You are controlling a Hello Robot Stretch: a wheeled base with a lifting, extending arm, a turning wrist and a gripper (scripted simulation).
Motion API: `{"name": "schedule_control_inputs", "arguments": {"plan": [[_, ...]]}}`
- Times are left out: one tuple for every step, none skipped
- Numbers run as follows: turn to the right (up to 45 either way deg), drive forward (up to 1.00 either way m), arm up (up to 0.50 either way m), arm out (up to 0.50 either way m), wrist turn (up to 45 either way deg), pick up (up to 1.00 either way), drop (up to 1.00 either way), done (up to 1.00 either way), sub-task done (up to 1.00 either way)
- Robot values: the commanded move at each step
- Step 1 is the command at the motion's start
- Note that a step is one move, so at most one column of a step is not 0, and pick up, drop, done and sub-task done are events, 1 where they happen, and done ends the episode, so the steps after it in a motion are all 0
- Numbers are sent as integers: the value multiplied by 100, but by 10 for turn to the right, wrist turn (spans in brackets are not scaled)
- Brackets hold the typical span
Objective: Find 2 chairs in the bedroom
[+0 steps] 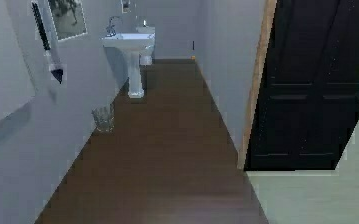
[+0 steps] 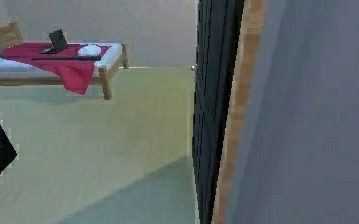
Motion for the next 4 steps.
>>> {"name": "schedule_control_inputs", "arguments": {"plan": [[450, 0, 0, 0, 0, 0, 0, 0, 0], [150, 0, 0, 0, 0, 0, 0, 0, 0], [0, 25, 0, 0, 0, 0, 0, 0, 0], [-360, 0, 0, 0, 0, 0, 0, 0, 0]]}}
